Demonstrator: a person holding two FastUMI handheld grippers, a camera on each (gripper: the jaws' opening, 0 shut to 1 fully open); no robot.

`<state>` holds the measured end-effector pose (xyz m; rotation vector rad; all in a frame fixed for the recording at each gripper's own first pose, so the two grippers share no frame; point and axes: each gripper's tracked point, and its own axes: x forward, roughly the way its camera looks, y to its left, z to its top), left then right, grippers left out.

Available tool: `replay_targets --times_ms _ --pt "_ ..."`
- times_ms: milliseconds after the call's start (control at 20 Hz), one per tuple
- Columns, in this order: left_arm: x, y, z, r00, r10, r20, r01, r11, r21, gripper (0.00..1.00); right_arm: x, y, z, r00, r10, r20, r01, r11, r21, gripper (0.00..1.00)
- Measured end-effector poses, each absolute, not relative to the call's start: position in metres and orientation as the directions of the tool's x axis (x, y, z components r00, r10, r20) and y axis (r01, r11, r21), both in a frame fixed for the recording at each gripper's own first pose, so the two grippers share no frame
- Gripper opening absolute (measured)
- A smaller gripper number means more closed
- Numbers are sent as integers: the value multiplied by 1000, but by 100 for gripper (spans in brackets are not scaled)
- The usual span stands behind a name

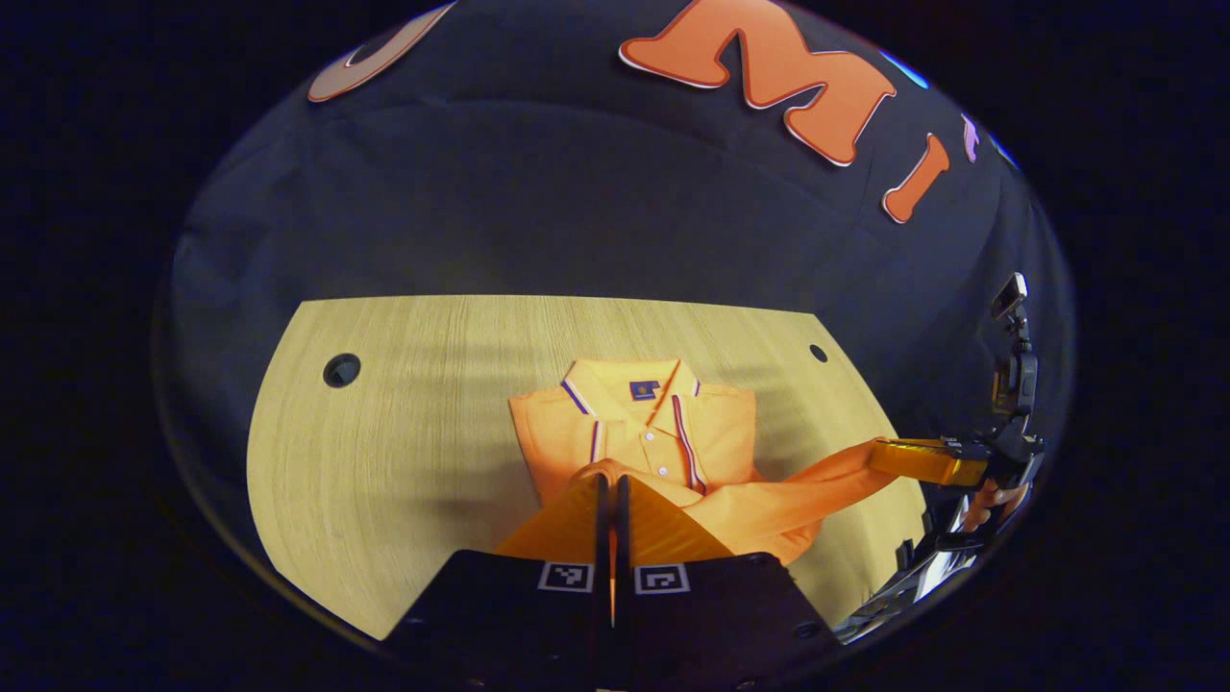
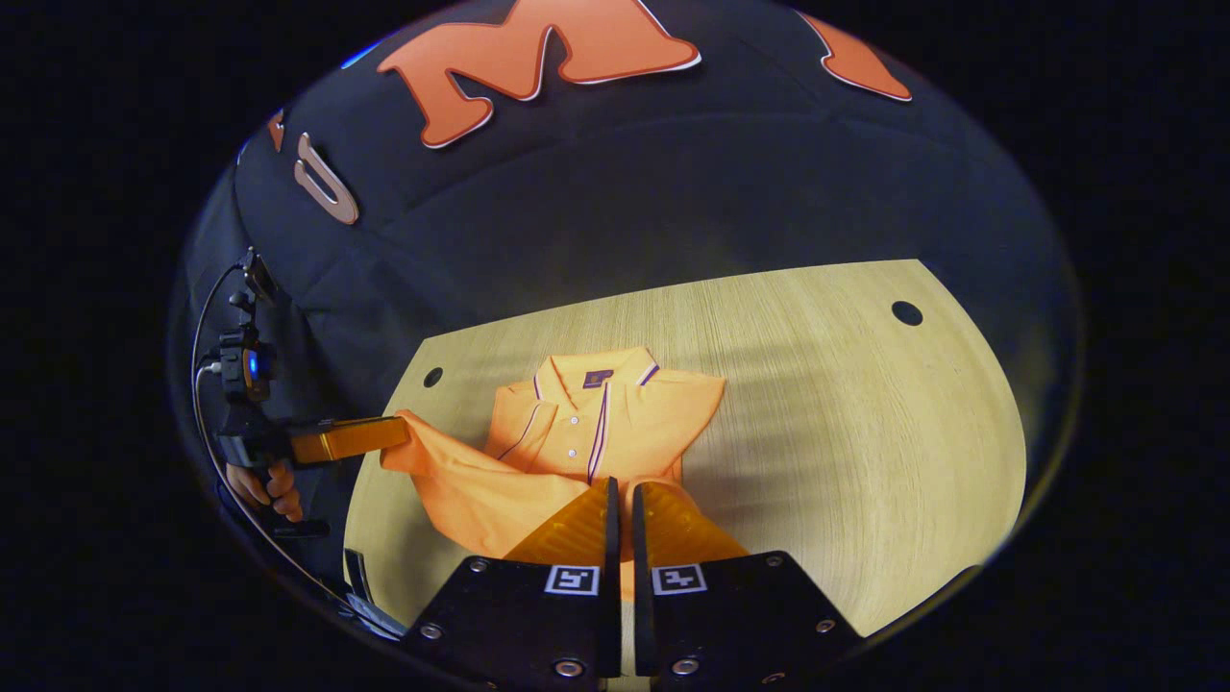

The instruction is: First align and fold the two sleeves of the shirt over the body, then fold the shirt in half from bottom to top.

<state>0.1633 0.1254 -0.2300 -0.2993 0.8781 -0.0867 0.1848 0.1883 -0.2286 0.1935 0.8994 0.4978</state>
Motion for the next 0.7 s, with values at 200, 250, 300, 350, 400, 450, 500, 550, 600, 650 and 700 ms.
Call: replay_targets --times_ms 200,250,300,350,400,450,500,550,600,650,700 --pt "202 143 -248 641 -170 -748 -27 969 -244 1 227 206 -235 523 463 -716 -312 885 345 6" --pt "211 147 -253 645 -167 -746 -35 968 -247 1 237 209 -237 522 459 -719 -309 888 342 6" --pt "218 152 -255 645 -158 -748 -42 970 -241 1 248 210 -240 528 447 -722 -303 894 331 6" --pt "226 158 -259 652 -143 -745 -55 971 -234 1 260 214 -244 527 438 -728 -299 898 324 6" --pt "232 162 -263 653 -132 -745 -68 970 -232 1 272 216 -248 533 427 -730 -291 903 315 6" --pt "238 168 -267 657 -115 -745 -85 971 -225 1 281 218 -252 534 421 -733 -286 906 312 6" --pt "245 169 -273 659 -118 -743 -93 967 -237 1 292 220 -255 541 413 -733 -270 910 313 6" --pt "250 169 -275 662 -125 -739 -102 962 -254 1 299 223 -258 542 415 -730 -254 910 328 6" --pt "254 173 -279 665 -116 -738 -106 963 -248 1 305 226 -260 544 417 -728 -242 909 340 6" --pt "255 182 -284 660 -87 -747 -117 969 -216 1 313 224 -265 556 400 -728 -226 916 331 6" --pt "259 192 -290 659 -48 -750 -130 976 -177 4 318 223 -267 565 392 -726 -215 919 330 6"
